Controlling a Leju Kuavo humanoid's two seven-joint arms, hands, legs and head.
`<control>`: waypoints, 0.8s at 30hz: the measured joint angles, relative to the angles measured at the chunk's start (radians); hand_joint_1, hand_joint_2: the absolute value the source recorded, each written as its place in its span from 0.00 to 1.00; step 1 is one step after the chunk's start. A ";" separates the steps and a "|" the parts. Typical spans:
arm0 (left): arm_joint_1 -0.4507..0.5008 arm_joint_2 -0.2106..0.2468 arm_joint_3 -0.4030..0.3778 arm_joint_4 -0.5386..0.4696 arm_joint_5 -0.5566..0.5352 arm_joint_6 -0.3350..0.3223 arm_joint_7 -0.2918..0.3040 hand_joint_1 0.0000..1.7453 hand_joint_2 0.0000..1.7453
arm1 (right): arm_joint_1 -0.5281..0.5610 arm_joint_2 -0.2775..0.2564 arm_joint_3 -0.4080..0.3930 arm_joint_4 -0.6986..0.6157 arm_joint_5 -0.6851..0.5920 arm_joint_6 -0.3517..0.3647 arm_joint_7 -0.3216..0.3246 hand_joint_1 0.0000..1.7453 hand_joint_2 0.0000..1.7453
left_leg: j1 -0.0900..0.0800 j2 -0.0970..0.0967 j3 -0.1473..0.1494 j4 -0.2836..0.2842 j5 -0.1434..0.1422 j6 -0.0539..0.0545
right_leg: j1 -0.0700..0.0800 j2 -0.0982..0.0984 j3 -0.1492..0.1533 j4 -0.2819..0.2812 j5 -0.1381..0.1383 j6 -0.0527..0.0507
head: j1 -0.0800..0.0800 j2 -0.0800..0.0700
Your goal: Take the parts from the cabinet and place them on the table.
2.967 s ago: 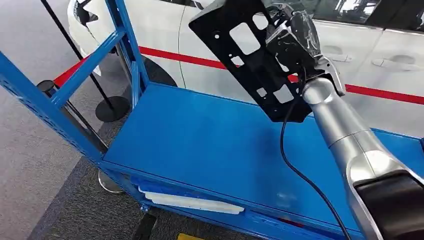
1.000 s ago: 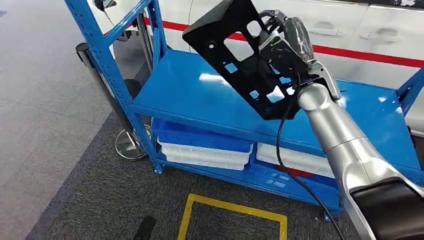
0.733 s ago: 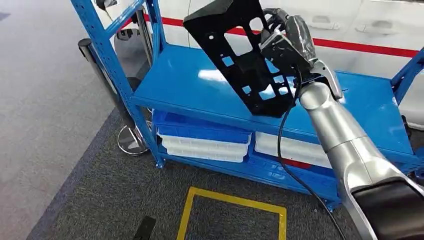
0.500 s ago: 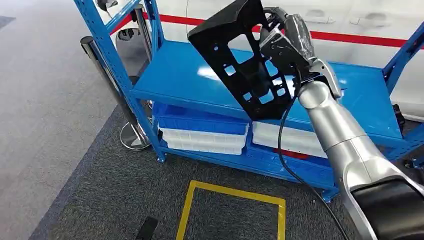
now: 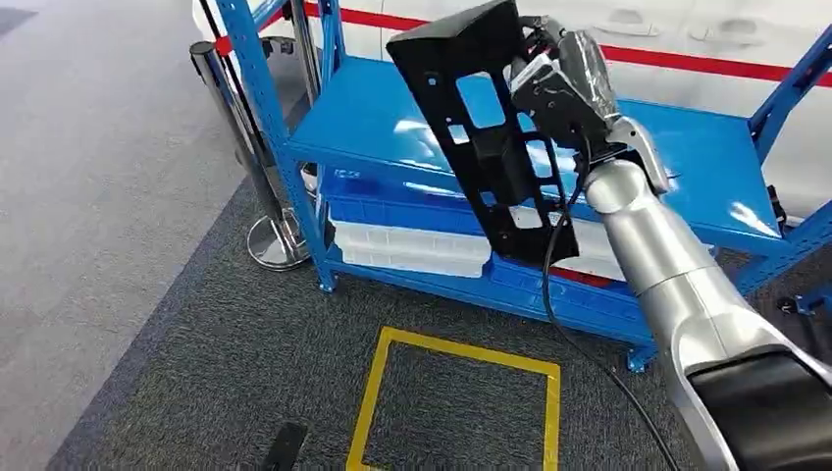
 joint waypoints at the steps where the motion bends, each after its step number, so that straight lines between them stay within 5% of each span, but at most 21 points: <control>1: 0.000 0.000 0.000 0.000 0.000 -0.001 0.000 0.00 1.00 | 0.003 0.000 0.000 0.001 0.000 0.000 -0.001 1.00 1.00 | 0.000 0.001 -0.018 0.002 0.012 -0.002 | -0.002 0.000 0.009 0.026 0.023 0.002 | 0.000 0.000; 3: -0.001 0.000 0.000 0.000 0.000 -0.005 0.001 0.00 1.00 | 0.008 0.000 0.000 0.002 0.000 -0.001 -0.005 1.00 1.00 | 0.002 0.001 -0.053 0.011 0.033 -0.008 | -0.008 0.000 0.088 -0.043 0.096 0.005 | 0.000 0.000; 4: -0.001 0.000 0.000 0.000 0.000 -0.006 0.002 0.00 1.00 | 0.008 0.000 0.000 0.002 0.000 -0.001 -0.006 1.00 1.00 | 0.003 0.001 -0.068 0.017 0.037 -0.012 | -0.010 -0.001 0.150 -0.120 0.107 0.004 | 0.000 0.000; 6: -0.001 0.000 0.000 0.000 0.000 -0.006 0.000 0.00 1.00 | 0.007 0.003 0.000 0.000 0.002 -0.001 -0.008 1.00 1.00 | -0.001 -0.002 -0.091 0.030 0.049 -0.025 | -0.001 0.001 0.251 -0.282 0.030 -0.007 | 0.000 0.000; 10: 0.004 0.000 0.000 0.000 0.003 -0.006 -0.008 0.00 1.00 | 0.017 0.003 0.000 0.004 -0.001 0.000 -0.013 1.00 1.00 | 0.003 -0.002 -0.095 0.016 0.083 -0.054 | -0.001 0.000 0.231 -0.286 0.066 -0.043 | -0.001 0.000; 12: 0.009 0.000 0.000 0.000 0.003 -0.006 -0.013 0.00 1.00 | 0.021 0.005 0.000 0.006 -0.003 0.000 -0.016 1.00 1.00 | 0.006 -0.003 -0.125 0.087 -0.003 -0.061 | -0.003 -0.003 0.214 -0.287 0.084 -0.058 | -0.001 0.000; 14: 0.010 0.000 0.000 0.000 0.003 -0.006 -0.015 0.00 1.00 | 0.025 0.006 0.000 0.007 -0.004 0.000 -0.018 1.00 1.00 | 0.007 -0.003 -0.178 0.255 -0.106 -0.070 | 0.000 -0.003 0.192 -0.287 0.100 -0.062 | -0.001 0.000; 15: 0.010 0.000 0.000 0.000 0.003 -0.006 -0.016 0.00 1.00 | 0.030 0.006 0.000 0.008 -0.004 0.000 -0.018 1.00 1.00 | 0.007 -0.003 -0.194 0.322 -0.130 -0.072 | 0.003 -0.003 0.182 -0.286 0.108 -0.062 | -0.001 0.000; 17: 0.011 0.000 0.000 0.000 0.004 -0.006 -0.016 0.00 1.00 | 0.040 0.006 0.000 0.011 -0.004 0.000 -0.019 1.00 1.00 | 0.007 -0.003 -0.162 0.319 -0.110 -0.068 | 0.005 -0.003 0.167 -0.286 0.120 -0.060 | -0.001 0.000; 20: 0.012 0.000 0.000 0.000 0.012 -0.002 -0.021 0.00 1.00 | 0.047 0.006 -0.007 0.012 -0.025 0.001 -0.033 1.00 1.00 | 0.002 -0.004 0.018 0.059 -0.044 -0.046 | 0.007 -0.001 0.154 -0.284 0.134 -0.055 | -0.001 0.000; 21: 0.011 0.004 0.001 0.000 0.020 0.002 -0.024 0.00 1.00 | 0.049 0.005 -0.011 0.013 -0.032 0.000 -0.045 1.00 1.00 | -0.004 -0.002 0.043 0.018 -0.064 -0.041 | 0.010 -0.001 0.148 -0.284 0.138 -0.049 | -0.001 0.000; 24: 0.020 0.004 0.001 0.000 0.023 0.005 -0.032 0.00 1.00 | 0.094 0.000 -0.024 0.018 -0.050 -0.004 -0.092 1.00 1.00 | -0.010 -0.003 0.040 0.012 -0.047 -0.029 | 0.007 -0.003 0.155 -0.294 0.151 -0.032 | -0.001 0.000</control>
